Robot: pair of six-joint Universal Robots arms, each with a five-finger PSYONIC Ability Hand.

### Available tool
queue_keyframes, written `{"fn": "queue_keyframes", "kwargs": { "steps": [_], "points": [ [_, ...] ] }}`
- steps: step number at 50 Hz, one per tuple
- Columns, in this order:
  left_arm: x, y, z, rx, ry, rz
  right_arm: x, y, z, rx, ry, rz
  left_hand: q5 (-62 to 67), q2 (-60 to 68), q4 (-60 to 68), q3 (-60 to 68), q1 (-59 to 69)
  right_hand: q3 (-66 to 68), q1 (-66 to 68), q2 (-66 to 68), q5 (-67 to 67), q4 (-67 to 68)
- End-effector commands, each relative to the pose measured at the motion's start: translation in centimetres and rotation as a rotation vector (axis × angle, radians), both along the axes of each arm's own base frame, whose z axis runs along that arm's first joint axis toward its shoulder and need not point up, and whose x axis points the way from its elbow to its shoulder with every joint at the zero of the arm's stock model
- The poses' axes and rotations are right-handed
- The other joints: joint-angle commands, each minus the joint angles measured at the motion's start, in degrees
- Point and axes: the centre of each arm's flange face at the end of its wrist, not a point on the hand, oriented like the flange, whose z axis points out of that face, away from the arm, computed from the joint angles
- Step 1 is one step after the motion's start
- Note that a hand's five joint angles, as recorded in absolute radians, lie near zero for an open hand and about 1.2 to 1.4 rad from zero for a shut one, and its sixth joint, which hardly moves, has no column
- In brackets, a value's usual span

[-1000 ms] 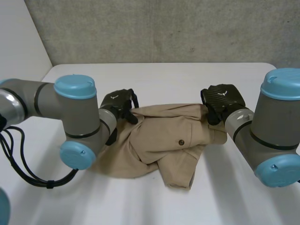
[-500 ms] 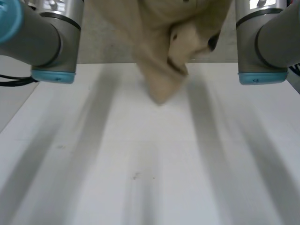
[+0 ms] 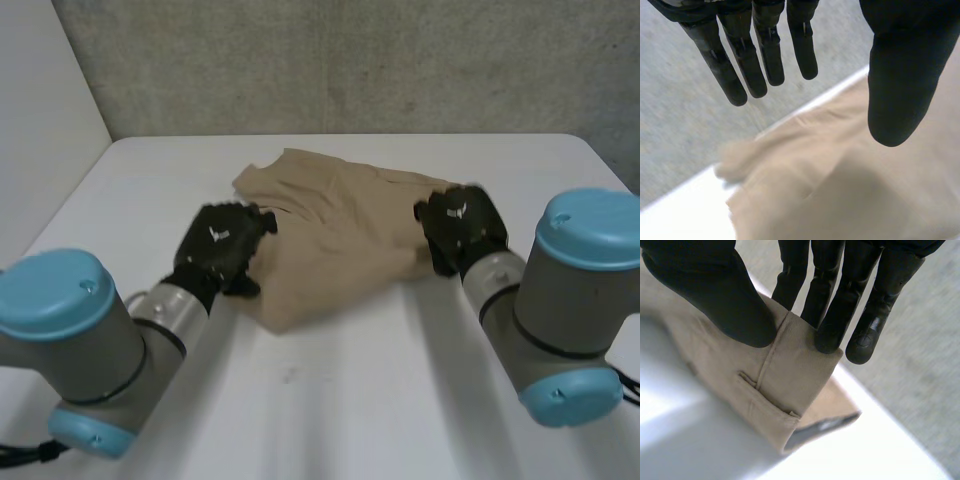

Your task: Fold the shorts.

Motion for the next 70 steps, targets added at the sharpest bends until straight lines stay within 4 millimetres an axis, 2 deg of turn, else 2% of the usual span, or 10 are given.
{"fn": "queue_keyframes", "kwargs": {
  "steps": [1, 6, 11, 19, 32, 39, 42, 53, 60, 70],
  "points": [
    [1.1, 1.1, 2.3, 0.022, -0.019, 0.022, -1.3, 1.5, -2.0, 0.105, 0.048, -0.012, -4.99, -5.75, -5.47, -5.91, -5.34, 11.52, 24.76, 12.55, 12.93, 11.72],
    [3.0, 0.1, 4.4, 0.001, 0.010, 0.092, -1.7, 2.5, -2.0, 0.124, 0.037, -0.010, -4.99, -5.75, -5.47, -5.91, -5.34, 11.52, 24.76, 12.55, 12.93, 11.72],
    [3.7, 0.5, 4.7, 0.030, 0.018, 0.110, -2.0, 3.1, -2.2, 0.146, 0.021, -0.017, -4.33, -5.08, -4.80, -5.24, -4.67, 11.52, 24.76, 12.55, 12.93, 11.72],
    [4.5, 0.8, 2.6, 0.164, 0.001, 0.153, -2.5, 2.8, -2.3, 0.170, -0.017, -0.040, -3.32, -4.07, -3.79, -4.23, -3.66, 11.52, 24.76, 12.55, 12.93, 11.72],
    [6.0, -4.6, -2.9, 0.293, -0.055, 0.258, -3.3, 2.2, -2.5, 0.177, -0.023, -0.071, 3.91, 3.15, 3.43, 2.99, 3.56, 11.52, 24.76, 12.55, 12.93, 11.72],
    [5.8, -4.5, -3.4, 0.310, -0.057, 0.254, -3.2, 2.2, -2.7, 0.179, -0.022, -0.069, 12.16, 11.41, 11.68, 11.25, 11.82, 11.52, 24.76, 12.55, 12.93, 11.72],
    [5.4, -3.9, -3.5, 0.320, -0.061, 0.239, -3.1, 2.3, -2.8, 0.181, -0.019, -0.066, 22.74, 21.99, 22.26, 21.83, 22.40, 11.52, 24.76, 12.55, 12.93, 11.72],
    [4.1, -2.1, -4.2, 0.363, -0.088, 0.185, -3.2, 2.1, -2.8, 0.178, -0.018, -0.070, 21.75, 21.00, 21.27, 20.84, 21.41, 11.52, 24.76, 12.55, 12.93, 11.72],
    [2.4, -2.8, -5.0, 0.348, -0.092, 0.148, -3.2, 2.0, -2.7, 0.176, -0.019, -0.072, 12.86, 12.11, 12.38, 11.95, 12.51, 11.52, 24.76, 12.55, 12.93, 11.72],
    [-2.7, -5.1, -3.8, 0.229, -0.044, 0.048, -3.2, 2.0, -2.7, 0.173, -0.016, -0.070, 3.75, 3.00, 3.27, 2.84, 3.41, 11.52, 24.76, 12.55, 12.93, 11.72]
  ]
}}
